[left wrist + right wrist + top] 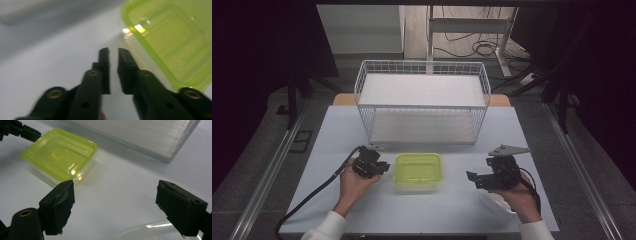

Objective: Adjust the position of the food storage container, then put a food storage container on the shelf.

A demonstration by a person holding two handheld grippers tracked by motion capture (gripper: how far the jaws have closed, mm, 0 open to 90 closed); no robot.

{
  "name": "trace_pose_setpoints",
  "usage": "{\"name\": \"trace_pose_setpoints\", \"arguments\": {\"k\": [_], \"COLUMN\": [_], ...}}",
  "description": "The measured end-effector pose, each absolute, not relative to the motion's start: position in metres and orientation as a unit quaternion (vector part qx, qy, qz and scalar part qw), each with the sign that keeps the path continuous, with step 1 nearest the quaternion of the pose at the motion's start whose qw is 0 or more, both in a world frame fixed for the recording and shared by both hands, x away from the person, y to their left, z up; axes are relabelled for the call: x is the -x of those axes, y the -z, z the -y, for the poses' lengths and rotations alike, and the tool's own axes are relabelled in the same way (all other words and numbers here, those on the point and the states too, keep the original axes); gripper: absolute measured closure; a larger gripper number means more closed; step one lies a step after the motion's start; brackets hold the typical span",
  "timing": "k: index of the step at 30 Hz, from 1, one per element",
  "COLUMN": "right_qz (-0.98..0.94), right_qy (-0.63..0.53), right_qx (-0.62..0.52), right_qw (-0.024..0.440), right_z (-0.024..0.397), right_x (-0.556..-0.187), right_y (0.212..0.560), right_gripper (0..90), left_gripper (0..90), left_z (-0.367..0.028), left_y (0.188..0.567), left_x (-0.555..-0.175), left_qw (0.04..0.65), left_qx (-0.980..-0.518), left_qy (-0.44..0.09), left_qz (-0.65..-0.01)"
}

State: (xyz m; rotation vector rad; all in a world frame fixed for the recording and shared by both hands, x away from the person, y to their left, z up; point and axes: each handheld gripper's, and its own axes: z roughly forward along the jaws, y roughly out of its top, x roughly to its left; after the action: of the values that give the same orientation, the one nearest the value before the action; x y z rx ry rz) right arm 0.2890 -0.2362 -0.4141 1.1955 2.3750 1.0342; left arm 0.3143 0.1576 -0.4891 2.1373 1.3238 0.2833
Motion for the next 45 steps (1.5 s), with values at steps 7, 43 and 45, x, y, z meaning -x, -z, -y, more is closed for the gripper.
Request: {"name": "trace_pose_setpoints", "arguments": {"k": [7,43,45], "right_qz": [-0.825,-0.814,-0.813], "right_qy": [-0.358,-0.356,-0.354], "right_qx": [-0.417,-0.452,-0.457], "right_qw": [0.131,0.073,0.072], "right_z": [0.222,0.155,0.15], "right_x": [-0.291,-0.323,-0.327], "right_y": [0.416,0.434,0.436], "right_gripper": [15.6,29.2,29.2], "left_gripper": [38.6,32.8,33.2], "left_z": [-0.173,-0.172,-0.17], "left_y": [0.469,0.463,0.466], "left_x": [-0.304,-0.309,-0.309], "left_qw": [0.324,0.388,0.384], "left_qx": [-0.792,-0.757,-0.757], "left_qy": [-0.081,0.006,0.002], "left_qz": [-0.511,-0.526,-0.528]}}
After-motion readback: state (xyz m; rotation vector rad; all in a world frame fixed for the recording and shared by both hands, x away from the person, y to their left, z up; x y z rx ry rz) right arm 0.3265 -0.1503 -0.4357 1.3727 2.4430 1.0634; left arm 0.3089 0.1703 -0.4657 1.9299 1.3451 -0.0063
